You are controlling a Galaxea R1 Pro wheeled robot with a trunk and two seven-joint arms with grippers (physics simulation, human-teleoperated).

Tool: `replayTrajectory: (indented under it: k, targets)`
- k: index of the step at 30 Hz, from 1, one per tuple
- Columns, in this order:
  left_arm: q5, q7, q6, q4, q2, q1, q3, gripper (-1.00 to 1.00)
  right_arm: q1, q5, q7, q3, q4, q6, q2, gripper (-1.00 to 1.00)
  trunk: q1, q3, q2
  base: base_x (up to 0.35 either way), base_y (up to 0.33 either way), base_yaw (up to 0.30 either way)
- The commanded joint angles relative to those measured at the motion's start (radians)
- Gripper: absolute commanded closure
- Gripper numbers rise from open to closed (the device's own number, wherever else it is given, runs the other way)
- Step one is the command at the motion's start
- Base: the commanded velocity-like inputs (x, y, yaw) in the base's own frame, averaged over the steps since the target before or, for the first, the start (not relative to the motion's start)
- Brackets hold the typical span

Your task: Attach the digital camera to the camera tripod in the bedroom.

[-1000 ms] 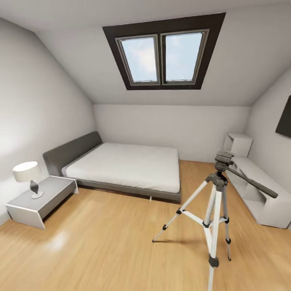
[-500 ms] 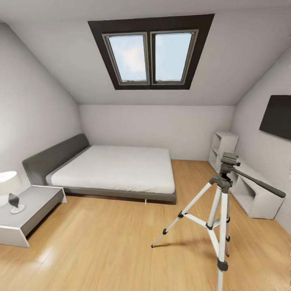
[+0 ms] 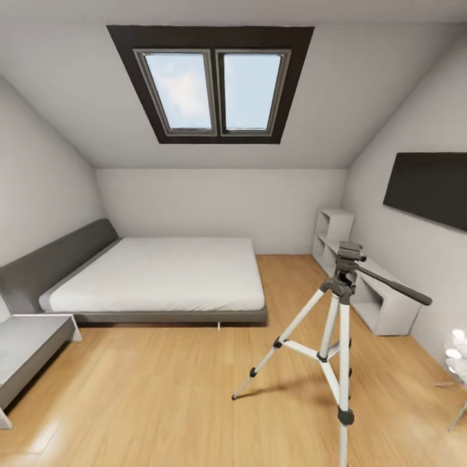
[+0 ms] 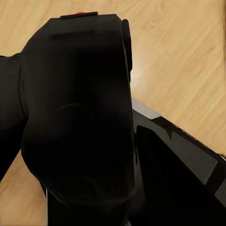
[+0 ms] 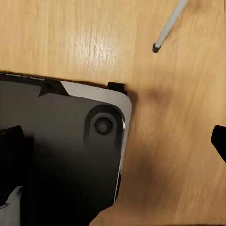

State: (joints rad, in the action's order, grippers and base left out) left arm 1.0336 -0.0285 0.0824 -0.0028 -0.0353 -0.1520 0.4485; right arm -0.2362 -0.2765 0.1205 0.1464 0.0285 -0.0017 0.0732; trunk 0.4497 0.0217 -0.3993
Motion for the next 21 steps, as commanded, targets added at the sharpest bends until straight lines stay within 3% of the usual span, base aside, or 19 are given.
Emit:
replayTrajectory:
  k: [1, 21]
  targets:
    - [0.003, -0.002, 0.002, 0.0, 0.0, 0.0, 0.009, 1.0, -0.001, -0.009, 0.002, 0.008, 0.002, 0.0, 0.0, -1.0, 0.0, 0.0, -0.001, 0.002, 0.004, -0.243]
    - [0.003, -0.002, 0.002, 0.0, 0.0, 0.0, 0.009, 1.0, -0.001, -0.009, 0.002, 0.01, 0.002, 0.0, 0.0, -1.0, 0.0, 0.001, -0.001, 0.0, 0.0, -0.262]
